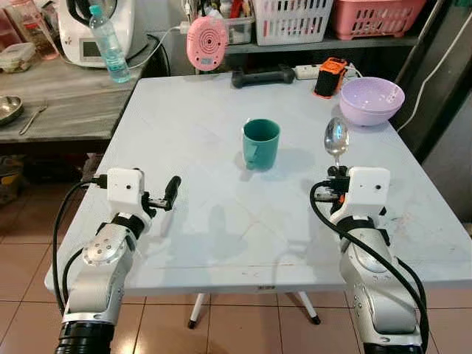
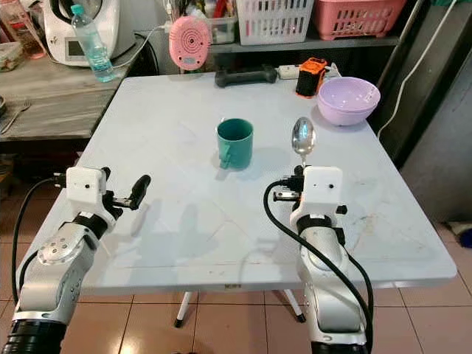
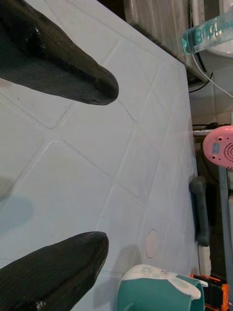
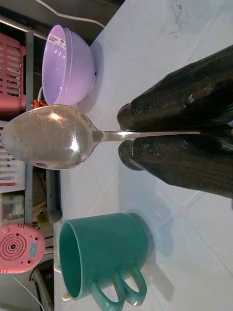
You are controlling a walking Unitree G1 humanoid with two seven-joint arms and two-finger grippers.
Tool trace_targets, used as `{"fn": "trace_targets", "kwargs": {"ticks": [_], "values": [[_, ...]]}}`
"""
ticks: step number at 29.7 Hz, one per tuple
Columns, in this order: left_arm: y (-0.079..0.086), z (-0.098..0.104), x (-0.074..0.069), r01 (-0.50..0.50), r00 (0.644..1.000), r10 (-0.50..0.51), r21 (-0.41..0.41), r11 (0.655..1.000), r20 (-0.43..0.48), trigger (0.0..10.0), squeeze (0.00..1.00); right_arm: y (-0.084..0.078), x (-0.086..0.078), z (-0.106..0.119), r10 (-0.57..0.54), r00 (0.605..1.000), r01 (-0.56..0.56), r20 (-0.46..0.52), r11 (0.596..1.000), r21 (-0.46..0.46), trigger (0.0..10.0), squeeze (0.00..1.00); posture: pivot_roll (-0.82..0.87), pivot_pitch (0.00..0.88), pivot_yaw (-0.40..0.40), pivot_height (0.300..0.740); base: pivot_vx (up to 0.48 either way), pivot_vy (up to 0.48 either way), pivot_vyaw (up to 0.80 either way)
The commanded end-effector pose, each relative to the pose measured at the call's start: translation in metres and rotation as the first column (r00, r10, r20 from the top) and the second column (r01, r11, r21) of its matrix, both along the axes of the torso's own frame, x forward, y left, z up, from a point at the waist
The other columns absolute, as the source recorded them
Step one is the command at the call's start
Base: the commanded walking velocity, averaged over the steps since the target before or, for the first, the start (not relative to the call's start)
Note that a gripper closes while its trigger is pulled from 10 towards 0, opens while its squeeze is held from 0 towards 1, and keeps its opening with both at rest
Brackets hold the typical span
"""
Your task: Setting the table
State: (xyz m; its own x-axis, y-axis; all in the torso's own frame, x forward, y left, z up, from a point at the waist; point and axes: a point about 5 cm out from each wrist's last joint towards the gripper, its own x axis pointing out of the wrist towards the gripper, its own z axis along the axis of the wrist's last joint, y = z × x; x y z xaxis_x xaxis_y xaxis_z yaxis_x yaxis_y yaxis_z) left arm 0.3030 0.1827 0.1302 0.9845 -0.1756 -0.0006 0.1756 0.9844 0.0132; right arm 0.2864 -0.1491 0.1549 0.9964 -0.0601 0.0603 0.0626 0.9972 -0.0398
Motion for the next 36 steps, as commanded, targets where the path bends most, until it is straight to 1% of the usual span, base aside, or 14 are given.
{"fn": "trace_targets", "kwargs": {"ticks": [1, 3, 10, 36], "values": [[0.0034, 0.0023, 0.0024, -0.015, 1.0, 0.015, 0.0, 1.0, 0.009, 10.0, 0.0, 0.0014, 0.0017, 0.0044, 0.001, 1.0, -0.001, 0.023, 1.0, 0.004, 10.0, 0.0, 0.03, 0.052, 0.058, 0.74, 0.0, 0.0, 0.0], [0.0033, 0.0024, 0.0027, -0.012, 1.0, 0.012, 0.0, 1.0, 0.009, 10.0, 0.0, 0.0009, 0.0017, 0.0045, -0.001, 1.0, 0.001, 0.024, 1.0, 0.006, 10.0, 0.0, 0.03, 0.054, 0.06, 0.74, 0.0, 0.0, 0.0], [0.0038, 0.0033, 0.0051, -0.007, 1.0, 0.006, 0.007, 1.0, 0.018, 10.0, 0.0, -0.0007, 0.0012, 0.0028, -0.01, 1.0, 0.01, 0.021, 1.0, 0.006, 10.0, 0.0, 0.03, 0.052, 0.064, 0.74, 0.0, 0.304, 0.0], [0.0039, 0.0055, 0.0085, 0.003, 1.0, -0.003, 0.018, 1.0, 0.026, 10.0, 0.0, -0.0015, 0.0034, 0.0027, -0.024, 0.999, 0.023, 0.031, 1.0, 0.007, 10.0, 0.0, 0.04, 0.038, 0.062, 0.74, 0.0, 0.371, 0.0]]}}
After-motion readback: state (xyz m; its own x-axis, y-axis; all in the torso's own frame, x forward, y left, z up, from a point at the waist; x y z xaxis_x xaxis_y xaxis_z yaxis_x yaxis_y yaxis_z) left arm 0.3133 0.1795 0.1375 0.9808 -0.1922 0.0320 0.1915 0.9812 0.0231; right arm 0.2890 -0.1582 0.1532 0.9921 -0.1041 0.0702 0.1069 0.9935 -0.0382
